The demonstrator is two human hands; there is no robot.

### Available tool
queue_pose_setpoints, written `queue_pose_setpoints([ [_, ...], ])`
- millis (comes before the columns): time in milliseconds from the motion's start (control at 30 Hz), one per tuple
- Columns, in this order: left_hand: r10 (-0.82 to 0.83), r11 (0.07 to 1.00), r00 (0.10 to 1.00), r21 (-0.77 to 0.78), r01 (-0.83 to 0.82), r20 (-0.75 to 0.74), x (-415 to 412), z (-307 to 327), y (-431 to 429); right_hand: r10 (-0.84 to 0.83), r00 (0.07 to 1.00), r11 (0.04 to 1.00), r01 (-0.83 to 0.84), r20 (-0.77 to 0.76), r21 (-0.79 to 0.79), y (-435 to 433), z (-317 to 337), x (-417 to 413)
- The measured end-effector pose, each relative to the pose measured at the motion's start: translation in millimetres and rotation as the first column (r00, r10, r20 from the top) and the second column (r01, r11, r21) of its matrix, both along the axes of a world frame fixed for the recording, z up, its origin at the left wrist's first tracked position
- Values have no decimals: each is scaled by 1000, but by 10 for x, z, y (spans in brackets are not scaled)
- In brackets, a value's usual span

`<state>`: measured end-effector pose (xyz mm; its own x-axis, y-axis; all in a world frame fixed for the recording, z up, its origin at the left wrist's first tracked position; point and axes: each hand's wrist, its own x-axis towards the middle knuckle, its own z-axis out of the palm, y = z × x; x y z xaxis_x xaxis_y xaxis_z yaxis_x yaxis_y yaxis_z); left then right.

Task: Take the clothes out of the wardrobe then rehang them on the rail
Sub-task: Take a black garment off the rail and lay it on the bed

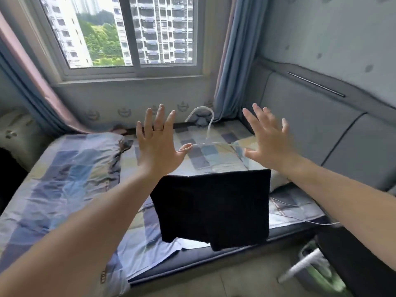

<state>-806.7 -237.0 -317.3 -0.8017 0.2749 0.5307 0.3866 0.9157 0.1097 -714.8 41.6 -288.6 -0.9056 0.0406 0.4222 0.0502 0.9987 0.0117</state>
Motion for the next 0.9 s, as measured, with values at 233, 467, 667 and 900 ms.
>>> queue_pose_setpoints([
  [233,-129,991,984,58,123,124,-448,-401,1093,-147,986,989,146,73,21,948,-249,-259],
  [467,-134,990,954,84,116,267,-1130,-1060,1999,-104,982,995,102,157,18,1939,-853,-1043],
  [667,-24,998,847,58,-8,531,-1591,-1734,2692,-46,879,994,86,475,-62,2684,-1646,-1825],
  [900,130,976,570,-5,-217,811,-2187,-2533,3297,142,769,978,-10,624,-210,3253,-2604,-2651],
])
